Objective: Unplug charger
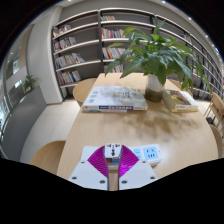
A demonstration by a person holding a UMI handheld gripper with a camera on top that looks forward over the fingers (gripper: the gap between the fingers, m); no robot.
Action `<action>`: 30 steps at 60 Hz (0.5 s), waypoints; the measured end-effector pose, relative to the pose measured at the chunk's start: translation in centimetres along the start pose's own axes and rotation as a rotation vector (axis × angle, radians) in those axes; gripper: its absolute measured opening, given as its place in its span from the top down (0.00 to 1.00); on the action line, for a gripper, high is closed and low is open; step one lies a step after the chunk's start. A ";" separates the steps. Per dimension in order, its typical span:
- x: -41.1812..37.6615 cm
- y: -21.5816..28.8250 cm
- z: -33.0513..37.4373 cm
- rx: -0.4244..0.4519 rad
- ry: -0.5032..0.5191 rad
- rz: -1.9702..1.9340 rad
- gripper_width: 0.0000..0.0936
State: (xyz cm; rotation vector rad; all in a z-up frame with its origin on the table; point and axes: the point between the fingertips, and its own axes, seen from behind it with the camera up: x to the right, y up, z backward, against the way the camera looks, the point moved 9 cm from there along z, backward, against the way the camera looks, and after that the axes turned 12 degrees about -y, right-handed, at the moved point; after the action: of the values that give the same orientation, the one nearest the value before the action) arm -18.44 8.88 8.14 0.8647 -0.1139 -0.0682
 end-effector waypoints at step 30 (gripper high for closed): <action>23.6 6.5 0.7 0.165 -0.215 -0.018 0.82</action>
State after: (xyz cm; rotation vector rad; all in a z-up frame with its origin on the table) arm 5.00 10.08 15.23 1.0216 -0.3162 -0.1707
